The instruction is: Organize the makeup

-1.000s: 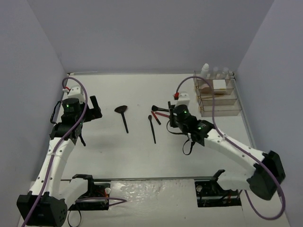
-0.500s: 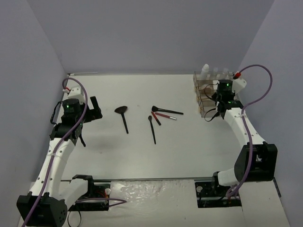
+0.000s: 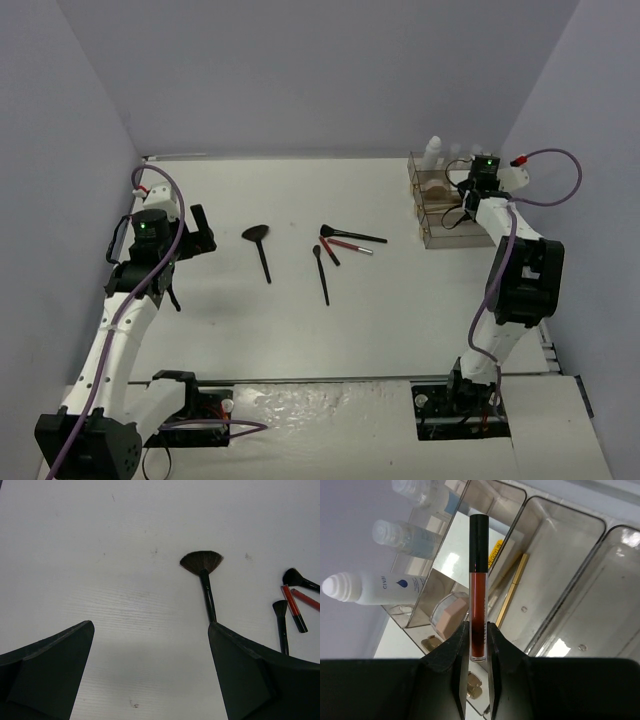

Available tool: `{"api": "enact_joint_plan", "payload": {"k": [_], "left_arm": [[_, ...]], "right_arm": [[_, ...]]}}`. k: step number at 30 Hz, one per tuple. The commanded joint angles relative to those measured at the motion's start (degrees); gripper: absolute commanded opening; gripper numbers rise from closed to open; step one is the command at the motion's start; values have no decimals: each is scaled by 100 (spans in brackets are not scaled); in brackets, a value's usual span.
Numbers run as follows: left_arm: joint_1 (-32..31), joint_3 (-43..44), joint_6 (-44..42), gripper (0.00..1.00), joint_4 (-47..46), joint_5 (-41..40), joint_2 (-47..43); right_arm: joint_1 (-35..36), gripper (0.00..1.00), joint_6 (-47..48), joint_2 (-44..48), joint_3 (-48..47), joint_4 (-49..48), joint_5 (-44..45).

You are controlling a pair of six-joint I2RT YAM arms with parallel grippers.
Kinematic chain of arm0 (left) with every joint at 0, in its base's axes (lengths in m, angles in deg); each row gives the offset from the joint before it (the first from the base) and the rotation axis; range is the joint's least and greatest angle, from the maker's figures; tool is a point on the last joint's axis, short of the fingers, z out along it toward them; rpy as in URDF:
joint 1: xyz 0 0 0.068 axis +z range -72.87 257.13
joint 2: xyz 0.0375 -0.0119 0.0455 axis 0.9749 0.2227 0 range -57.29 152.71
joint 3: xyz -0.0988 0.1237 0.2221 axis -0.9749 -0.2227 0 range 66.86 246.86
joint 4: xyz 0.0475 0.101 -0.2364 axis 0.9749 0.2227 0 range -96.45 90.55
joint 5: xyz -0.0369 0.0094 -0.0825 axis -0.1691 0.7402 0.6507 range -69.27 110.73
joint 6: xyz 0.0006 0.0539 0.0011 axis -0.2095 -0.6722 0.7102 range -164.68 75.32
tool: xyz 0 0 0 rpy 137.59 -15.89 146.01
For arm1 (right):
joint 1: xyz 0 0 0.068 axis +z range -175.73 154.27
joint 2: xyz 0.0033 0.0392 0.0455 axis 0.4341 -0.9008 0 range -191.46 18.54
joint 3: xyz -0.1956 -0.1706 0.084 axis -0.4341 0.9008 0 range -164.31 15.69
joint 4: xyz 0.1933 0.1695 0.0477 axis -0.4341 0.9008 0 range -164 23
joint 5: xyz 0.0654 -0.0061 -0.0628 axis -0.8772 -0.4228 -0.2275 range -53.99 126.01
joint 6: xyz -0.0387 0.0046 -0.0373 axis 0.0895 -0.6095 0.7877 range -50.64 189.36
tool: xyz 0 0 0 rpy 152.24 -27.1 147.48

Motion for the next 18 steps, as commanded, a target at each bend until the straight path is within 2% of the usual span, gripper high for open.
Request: {"api": "enact_joint_plan", "payload": {"k": [1,8,10,11,16,18], "left_arm": [[39,185,41,97,-247,114,-15],[44,181,11,97,-238,27,-33],[44,186,6,97,-238,33,-18],[44,191,8,97,-238,45,-10],[44,207,15,97,-238,92,6],[44,199,15,97,-246,77,-1]], "right_arm": [[-39,0,-404,-424,-328,-576,-347],[-60,0,-936,-960,-35,-1078,-704],[-59,4,-947,-954,95,-1211,-719],[-56,8,-918,-946,146,-1271,-725],[-38,52,-440,-759,147,-1176,-836],[-7,56,-284,-543,148,-1083,-837]]}}
